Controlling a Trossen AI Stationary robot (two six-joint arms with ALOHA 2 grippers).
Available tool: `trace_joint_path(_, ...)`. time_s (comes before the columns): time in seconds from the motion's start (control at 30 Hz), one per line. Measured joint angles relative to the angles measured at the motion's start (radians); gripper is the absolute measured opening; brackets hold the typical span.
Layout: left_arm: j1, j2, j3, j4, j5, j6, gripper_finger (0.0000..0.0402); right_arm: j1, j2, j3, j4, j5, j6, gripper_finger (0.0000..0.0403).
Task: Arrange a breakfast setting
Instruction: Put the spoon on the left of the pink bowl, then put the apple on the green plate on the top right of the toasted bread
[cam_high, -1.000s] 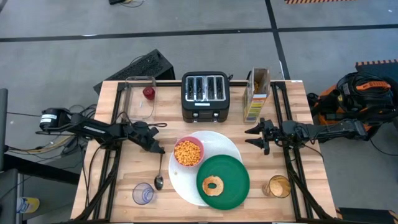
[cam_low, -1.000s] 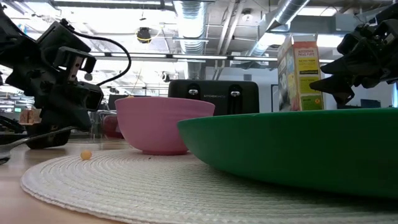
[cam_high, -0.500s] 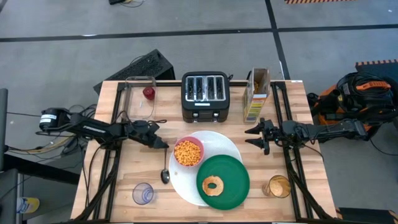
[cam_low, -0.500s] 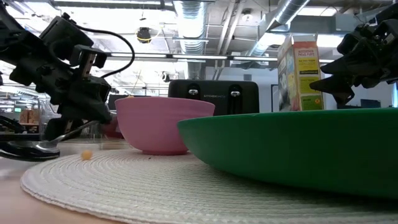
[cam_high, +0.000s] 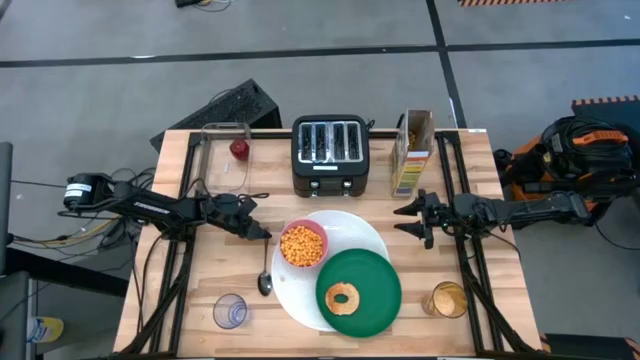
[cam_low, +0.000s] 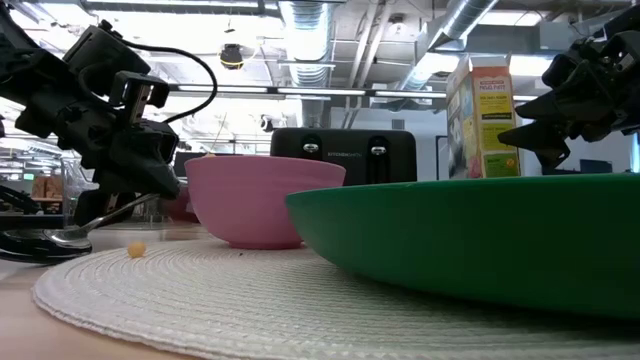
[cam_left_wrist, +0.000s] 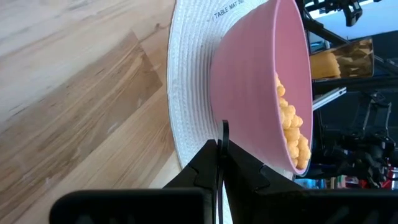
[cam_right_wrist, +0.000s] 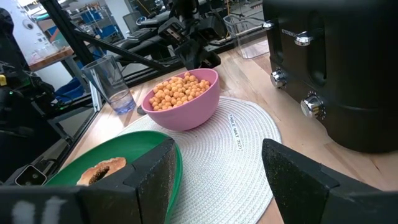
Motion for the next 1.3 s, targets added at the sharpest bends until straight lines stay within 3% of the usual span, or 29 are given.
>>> trace_joint_path(0.5,0.000,0.001,0.000,-0.007,-0.001,-0.003,0.0006,0.000,0.000,0.000,0.000,0.000,0.000,0.0260)
trace_joint_path(0.87,0.000,0.002,-0.001,-0.015,-0.019,0.016,0.0077,0.000,0.000,0.000,0.000,0.000,0.000,0.0260)
trace_joint_path(1.3,0.000,0.002,-0.001,-0.039,-0.077,0.036,0.0066,0.000,0.000,0.000,0.000,0.000,0.000,0.0260)
